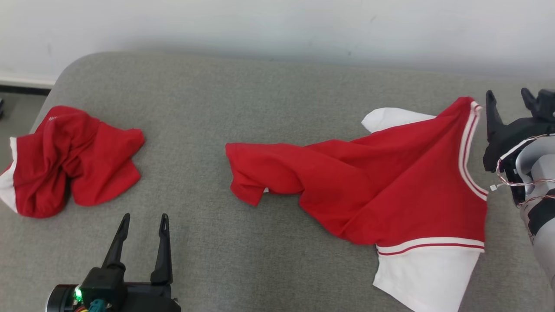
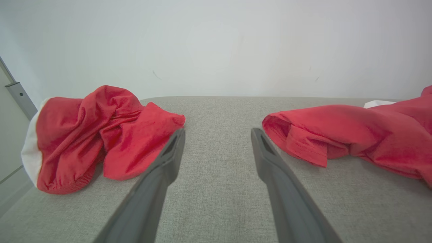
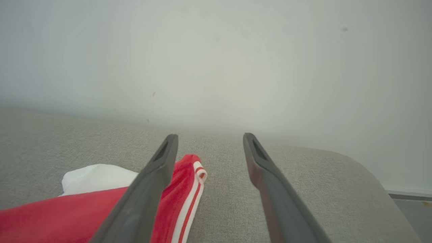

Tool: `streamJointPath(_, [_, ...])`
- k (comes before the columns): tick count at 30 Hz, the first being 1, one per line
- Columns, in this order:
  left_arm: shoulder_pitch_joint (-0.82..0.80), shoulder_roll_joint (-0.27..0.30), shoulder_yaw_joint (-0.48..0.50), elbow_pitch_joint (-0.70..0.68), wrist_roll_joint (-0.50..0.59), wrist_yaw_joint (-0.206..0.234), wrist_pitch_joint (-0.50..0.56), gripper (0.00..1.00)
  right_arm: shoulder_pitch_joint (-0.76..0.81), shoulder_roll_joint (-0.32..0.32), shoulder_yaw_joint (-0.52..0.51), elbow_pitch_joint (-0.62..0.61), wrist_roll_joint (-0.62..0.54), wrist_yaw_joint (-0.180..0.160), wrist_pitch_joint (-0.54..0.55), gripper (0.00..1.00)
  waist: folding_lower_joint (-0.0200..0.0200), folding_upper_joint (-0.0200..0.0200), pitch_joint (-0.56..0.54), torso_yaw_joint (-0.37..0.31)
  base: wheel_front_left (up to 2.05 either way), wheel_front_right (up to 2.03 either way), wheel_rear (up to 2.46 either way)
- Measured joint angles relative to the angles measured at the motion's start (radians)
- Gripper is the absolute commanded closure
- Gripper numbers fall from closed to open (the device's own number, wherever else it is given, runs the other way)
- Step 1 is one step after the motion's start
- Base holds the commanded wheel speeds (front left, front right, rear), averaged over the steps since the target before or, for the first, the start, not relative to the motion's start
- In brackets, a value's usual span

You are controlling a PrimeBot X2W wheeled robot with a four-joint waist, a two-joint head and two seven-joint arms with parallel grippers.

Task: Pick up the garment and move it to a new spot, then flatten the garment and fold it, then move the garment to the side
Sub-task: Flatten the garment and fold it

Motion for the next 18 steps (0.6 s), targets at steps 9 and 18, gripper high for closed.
streamJointPath(9, [0.051, 0.001, 0.046, -0.010, 0.010, 0.000, 0.000, 0.00, 0.159, 0.007, -0.087, -0.257, 0.004, 0.000, -0.006, 0.00, -0.0001, -0.0001, -0.059, -0.066, 0.00, 0.00, 0.00])
streamJointPath(18, [0.087, 0.002, 0.070, -0.030, 0.014, 0.001, 0.000, 0.00, 0.463, 0.100, -0.191, -0.662, -0.012, 0.000, -0.008, 0.00, -0.0002, -0.0001, -0.111, -0.126, 0.00, 0.00, 0.00])
